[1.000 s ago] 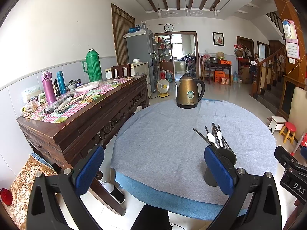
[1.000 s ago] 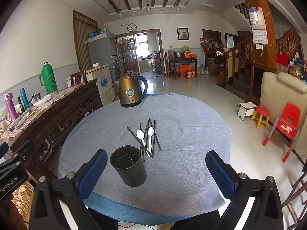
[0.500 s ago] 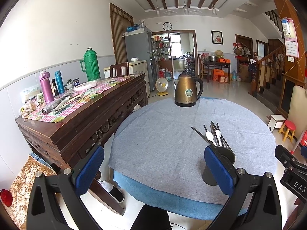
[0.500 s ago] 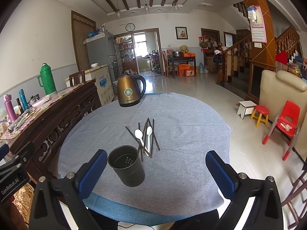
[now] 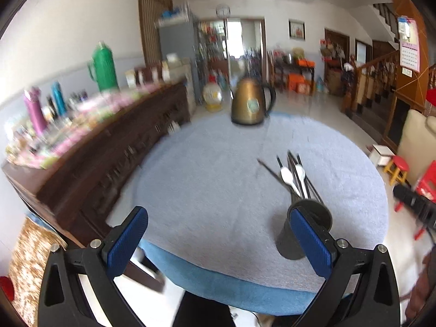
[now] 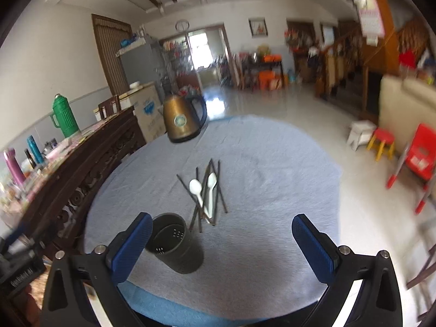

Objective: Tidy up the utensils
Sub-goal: 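Move the right tool down to the chopstick and spoon pile while the left tool follows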

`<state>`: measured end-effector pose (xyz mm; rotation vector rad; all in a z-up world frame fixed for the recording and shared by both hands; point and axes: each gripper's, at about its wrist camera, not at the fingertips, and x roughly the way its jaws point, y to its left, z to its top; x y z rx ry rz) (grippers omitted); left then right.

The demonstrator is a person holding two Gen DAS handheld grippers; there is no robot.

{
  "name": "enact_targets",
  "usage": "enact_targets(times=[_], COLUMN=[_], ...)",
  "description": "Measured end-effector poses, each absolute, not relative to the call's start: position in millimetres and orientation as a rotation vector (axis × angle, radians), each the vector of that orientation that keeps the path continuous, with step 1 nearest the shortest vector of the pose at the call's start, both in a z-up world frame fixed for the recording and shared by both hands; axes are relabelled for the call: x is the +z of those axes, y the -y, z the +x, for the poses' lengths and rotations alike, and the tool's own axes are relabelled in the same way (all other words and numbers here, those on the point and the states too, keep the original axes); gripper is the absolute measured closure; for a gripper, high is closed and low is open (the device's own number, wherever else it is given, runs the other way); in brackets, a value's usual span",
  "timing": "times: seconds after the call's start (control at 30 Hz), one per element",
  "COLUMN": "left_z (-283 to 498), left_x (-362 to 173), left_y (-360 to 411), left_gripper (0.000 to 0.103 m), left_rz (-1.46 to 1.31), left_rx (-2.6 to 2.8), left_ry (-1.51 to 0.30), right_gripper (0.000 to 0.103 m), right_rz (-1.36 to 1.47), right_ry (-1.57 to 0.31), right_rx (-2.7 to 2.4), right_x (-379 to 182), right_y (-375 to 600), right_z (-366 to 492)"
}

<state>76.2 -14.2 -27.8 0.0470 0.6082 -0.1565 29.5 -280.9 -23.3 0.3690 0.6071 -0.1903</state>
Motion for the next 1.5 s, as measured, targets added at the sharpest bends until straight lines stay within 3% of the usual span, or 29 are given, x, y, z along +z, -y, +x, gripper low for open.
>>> enact_targets(times=[0.13,0.3,0.43,0.53,0.6,1.0,1.23,1.3,1.5], left_z=[119.9,160.3,199.8,237.9,264.3,365.2,389.5,396.5,420.4], left_x=[-56.2,-86.8,-100.6,-111.7,-117.4,-153.9,-164.2,-165.4,-174.0], left_y=[12.1,15.6,22.3,32.6,41.8,69.0,72.7,76.0,97.1], left_gripper=[0.000,0.004,0.032,0.046,0.047,0.047,0.047,0.047,0.047], left_rz=[-0.021,-0.053,-0.067,-0.086,-0.078,-0.177,-0.191,-0.201,-0.274], left_rx=[-0.173,-0.231,-0.294,-0.321,-0.332,-0.297,-0.273,-0.272,-0.281], left_ry=[-0.743,-0.921,-0.991,-1.052,-1.078,-1.252,-1.283,-1.290,-1.332], right_gripper=[0.003,0.026,0.042,0.052,0.058,0.066,0.079,0.093,0.095], right_rz=[0.503,0.563,0.588,0.610,0.632,0.579,0.466,0.428,0.497], right_ry=[-0.698,-0.774,-0.847,-0.915,-0.960,-1.079,-1.136,-1.134,-1.052], right_rx=[-0.145,-0.072,-0.012,0.042,0.055,0.038,-0.030,-0.019,0.049], right_x=[-48.7,-79.1,-105.2,-125.0,-137.1,-173.1,-190.2,-191.5,-191.8], right_y=[325.6,351.0,354.6,354.6,357.1,351.3,343.6,340.3,351.7], right_z=[82.7,153.5,221.4,275.0,308.5,429.0,455.8,457.0,440.0])
